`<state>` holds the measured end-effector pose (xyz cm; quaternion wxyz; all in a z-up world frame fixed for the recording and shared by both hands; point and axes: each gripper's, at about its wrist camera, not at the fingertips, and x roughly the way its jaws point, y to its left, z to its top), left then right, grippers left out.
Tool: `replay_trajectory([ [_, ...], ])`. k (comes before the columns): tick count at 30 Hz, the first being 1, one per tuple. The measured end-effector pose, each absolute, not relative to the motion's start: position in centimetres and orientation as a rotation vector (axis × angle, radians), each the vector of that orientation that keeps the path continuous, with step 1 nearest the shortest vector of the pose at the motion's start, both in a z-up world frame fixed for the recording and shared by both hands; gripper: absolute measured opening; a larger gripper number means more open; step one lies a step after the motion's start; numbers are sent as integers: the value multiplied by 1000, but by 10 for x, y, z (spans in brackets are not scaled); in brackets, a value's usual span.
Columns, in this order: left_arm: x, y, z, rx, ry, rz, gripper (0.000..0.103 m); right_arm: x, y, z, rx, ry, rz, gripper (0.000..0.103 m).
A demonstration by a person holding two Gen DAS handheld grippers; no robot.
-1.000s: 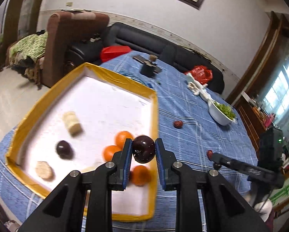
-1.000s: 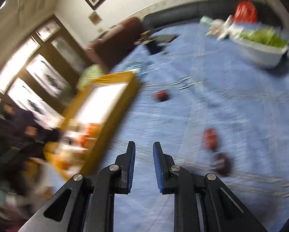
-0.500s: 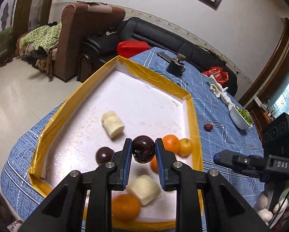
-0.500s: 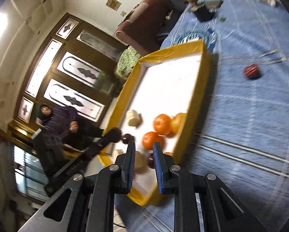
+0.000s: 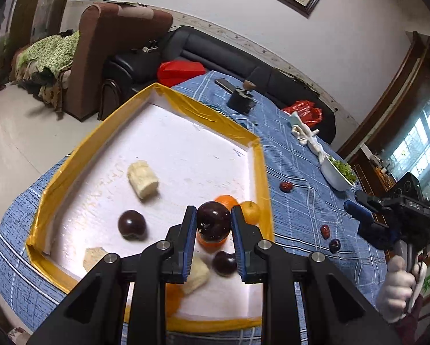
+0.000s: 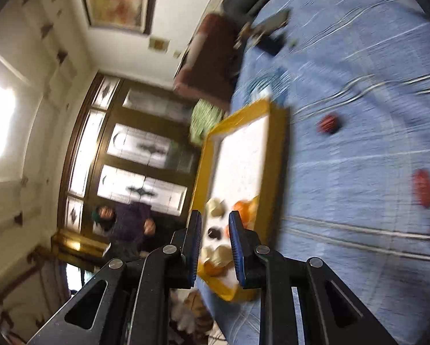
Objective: Organize fruits
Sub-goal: 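Drop a red date in the tray with the right gripper while the left releases its plum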
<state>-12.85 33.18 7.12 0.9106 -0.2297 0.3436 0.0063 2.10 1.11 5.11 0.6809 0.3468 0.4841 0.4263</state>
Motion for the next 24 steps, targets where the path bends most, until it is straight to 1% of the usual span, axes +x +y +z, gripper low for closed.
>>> replay_trajectory([
  [1,-130,329,72,-468,706,11,23,23,-1,55,729,1068,890,24],
  [2,-132,326,74,-460,704,10,23,25,-12,59,650,1053,796,26],
  [3,-133,324,75,-453,702,10,23,27,-20,62,574,1035,716,31],
  [4,-134,321,76,-445,700,11,23,28,-24,64,500,1019,650,39],
  [5,-134,320,76,-442,699,13,23,30,-28,63,412,1008,579,42],
  [7,-134,317,75,-444,704,13,23,36,-34,55,307,1025,493,42],
  [12,-132,311,73,-432,717,19,23,40,-28,24,199,1082,451,42],
  [13,-132,310,73,-427,718,23,23,37,-23,21,176,1083,444,41],
  [14,-132,309,73,-423,719,26,23,35,-17,17,142,1085,438,38],
  [15,-131,309,73,-424,719,26,23,31,-14,18,90,1058,419,32],
  [16,-131,310,73,-427,718,22,23,30,-12,17,51,1056,409,22],
  [20,-130,321,73,-448,707,17,23,15,-3,29,28,1010,419,22],
  [24,-124,348,76,-517,701,13,23,5,13,48,108,982,536,22],
])
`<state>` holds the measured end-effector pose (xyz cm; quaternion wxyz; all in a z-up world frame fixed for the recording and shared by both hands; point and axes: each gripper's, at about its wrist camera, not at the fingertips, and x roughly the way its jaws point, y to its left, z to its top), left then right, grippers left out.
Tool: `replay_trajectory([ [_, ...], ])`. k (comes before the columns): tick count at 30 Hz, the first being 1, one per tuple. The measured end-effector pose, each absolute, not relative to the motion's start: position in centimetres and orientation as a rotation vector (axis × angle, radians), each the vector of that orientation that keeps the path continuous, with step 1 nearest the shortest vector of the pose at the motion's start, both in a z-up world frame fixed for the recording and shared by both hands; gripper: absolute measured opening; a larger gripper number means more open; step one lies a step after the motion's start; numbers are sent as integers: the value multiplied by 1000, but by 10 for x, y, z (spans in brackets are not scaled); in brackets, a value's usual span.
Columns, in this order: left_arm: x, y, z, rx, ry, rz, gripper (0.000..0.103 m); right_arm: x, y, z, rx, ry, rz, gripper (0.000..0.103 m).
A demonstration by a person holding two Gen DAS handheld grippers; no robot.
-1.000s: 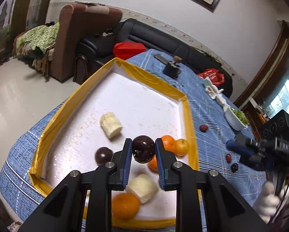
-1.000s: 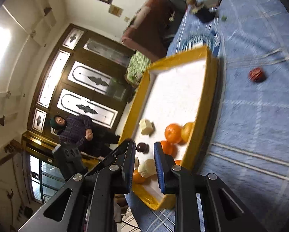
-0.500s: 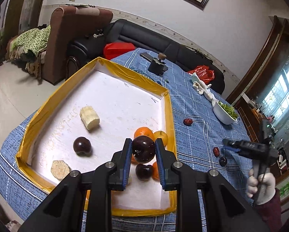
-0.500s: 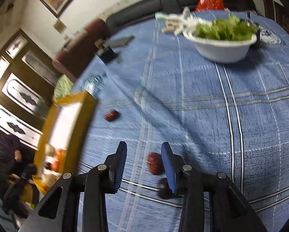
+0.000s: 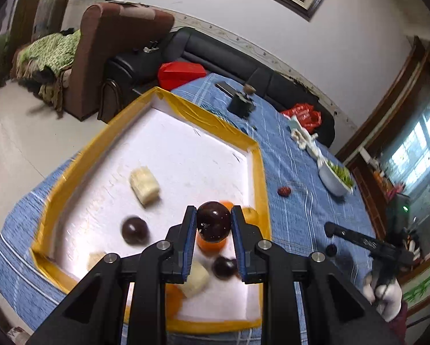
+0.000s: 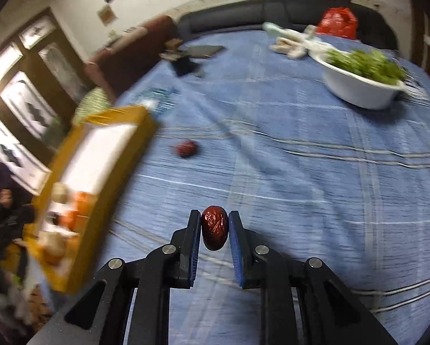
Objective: Organize fruits
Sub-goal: 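Drop a red date in the tray with the right gripper while the left releases its plum, then move both grippers back toward the last red date and dark plum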
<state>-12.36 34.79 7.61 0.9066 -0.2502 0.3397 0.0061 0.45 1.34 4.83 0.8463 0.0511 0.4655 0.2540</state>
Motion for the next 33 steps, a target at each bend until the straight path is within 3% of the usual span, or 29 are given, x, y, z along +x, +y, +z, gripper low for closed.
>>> replay_trajectory([
  [6,-112,385,71,-616,718,22,23,-5,98,64,216,1042,841,23],
  [13,-94,394,61,-542,751,112,23,-17,203,61,62,1065,947,23],
  [20,-92,391,52,-512,768,157,25,-19,243,43,-60,1072,925,23],
  [22,-94,390,51,-502,778,160,34,-15,248,40,-78,1062,916,23],
  [23,-94,389,52,-494,780,159,47,-15,248,38,-75,1066,917,27],
  [25,-98,387,57,-467,764,178,54,-13,245,35,-60,1071,917,38],
  [28,-104,381,68,-443,738,189,65,-12,238,39,-38,1054,917,40],
  [33,-127,362,87,-377,671,272,96,-20,219,52,-24,988,874,42],
])
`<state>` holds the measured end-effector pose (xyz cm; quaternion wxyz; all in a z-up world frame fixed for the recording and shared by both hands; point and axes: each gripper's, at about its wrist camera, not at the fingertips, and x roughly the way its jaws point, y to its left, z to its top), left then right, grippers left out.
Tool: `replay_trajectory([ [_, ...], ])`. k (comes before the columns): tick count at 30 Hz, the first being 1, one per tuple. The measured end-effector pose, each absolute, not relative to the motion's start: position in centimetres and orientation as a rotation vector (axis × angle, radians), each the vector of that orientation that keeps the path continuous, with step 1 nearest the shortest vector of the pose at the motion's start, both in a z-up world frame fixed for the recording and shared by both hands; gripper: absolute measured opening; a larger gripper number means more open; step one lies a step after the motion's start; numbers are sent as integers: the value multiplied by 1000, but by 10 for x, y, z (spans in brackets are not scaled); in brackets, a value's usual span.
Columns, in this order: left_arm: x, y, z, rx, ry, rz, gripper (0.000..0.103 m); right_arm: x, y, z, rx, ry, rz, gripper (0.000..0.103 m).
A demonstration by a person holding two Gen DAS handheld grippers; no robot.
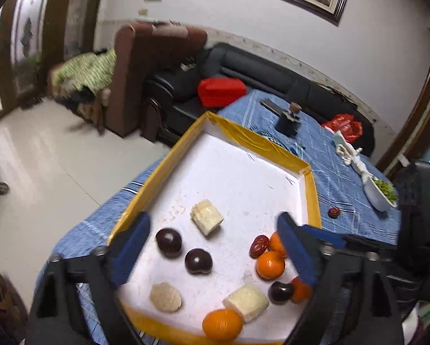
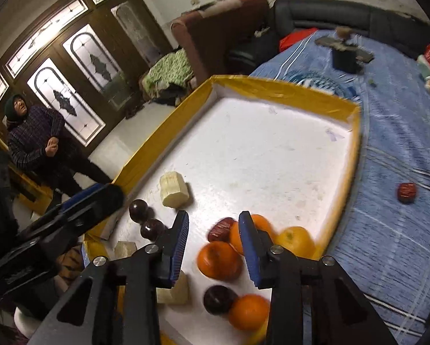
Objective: Organize fruits
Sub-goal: 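Move both grippers back toward the last red date and dark plum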
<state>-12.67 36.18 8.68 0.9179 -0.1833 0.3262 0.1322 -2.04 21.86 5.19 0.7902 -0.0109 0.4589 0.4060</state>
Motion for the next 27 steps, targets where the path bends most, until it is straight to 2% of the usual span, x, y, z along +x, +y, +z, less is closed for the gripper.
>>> replay_trajectory([
  [2,-134,348,90,-346,658,275,96,-28,198,60,-3,943,849,54],
  [4,-136,333,91,-300,674,296,96,-36,179,66,25,913,825,59],
  [16,-157,229,112,1,617,308,96,-74,57,70,134,863,670,62],
  [27,-162,187,120,66,630,246,96,-88,-4,76,190,829,598,63],
])
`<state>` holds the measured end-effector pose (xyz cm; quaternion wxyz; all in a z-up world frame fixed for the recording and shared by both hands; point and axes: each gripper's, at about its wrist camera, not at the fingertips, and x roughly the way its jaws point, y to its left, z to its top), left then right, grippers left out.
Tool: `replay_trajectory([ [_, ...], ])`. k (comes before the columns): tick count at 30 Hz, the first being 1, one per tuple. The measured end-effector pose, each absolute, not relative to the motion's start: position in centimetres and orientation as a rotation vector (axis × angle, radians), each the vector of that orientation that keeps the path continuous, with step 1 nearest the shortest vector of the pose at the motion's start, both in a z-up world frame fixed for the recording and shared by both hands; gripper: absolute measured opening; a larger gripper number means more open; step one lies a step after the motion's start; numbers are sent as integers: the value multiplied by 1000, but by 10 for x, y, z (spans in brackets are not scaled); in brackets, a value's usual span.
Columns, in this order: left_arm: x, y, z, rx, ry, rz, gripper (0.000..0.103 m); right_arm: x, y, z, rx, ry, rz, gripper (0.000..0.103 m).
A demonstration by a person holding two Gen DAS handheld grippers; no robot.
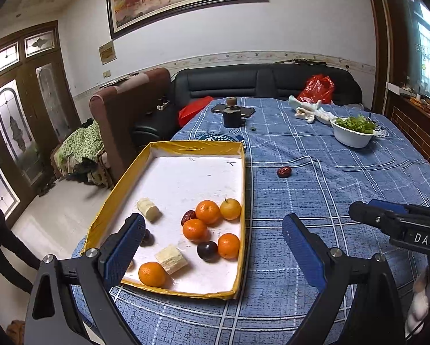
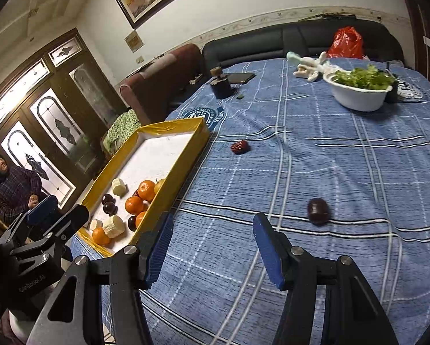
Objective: Organize fruits
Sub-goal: 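Move both grippers back toward the last red date and dark plum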
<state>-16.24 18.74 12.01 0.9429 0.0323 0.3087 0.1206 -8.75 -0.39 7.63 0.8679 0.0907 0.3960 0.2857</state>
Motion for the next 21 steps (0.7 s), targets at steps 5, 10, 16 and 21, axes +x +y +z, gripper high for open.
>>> replay_trajectory([
  [5,-164,181,122,78,630,233,96,-88,-14,75,203,831,582,63],
  [10,-162,179,121,76,637,221,96,-88,-20,73,205,833,570,63],
  [16,-161,179,119,69,644,206,96,-86,-24,73,203,834,555,63],
  [21,-159,179,116,52,654,172,96,-82,-29,71,207,839,537,63],
])
